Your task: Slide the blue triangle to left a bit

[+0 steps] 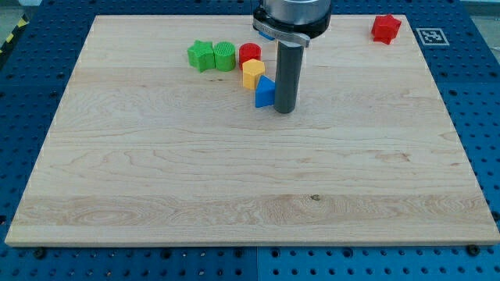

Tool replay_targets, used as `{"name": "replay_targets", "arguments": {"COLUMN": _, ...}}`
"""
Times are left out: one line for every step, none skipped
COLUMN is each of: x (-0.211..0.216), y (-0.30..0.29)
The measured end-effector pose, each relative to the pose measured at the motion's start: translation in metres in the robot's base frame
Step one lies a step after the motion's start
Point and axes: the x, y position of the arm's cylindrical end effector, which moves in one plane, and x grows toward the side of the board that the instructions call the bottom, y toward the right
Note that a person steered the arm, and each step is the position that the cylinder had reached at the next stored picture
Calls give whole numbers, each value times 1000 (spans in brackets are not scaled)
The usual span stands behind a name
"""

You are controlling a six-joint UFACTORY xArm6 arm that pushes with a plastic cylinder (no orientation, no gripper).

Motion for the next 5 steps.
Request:
{"name": "replay_targets", "arguments": {"x": -3, "y": 44}}
{"name": "replay_targets", "arguments": {"x": -25, "y": 34}}
{"name": "replay_targets", "arguments": {"x": -29, "y": 5}}
{"name": "replay_targets", "arguments": {"x": -29, "y": -19}}
{"name": "replay_targets", "arguments": {"x": -29, "y": -31}}
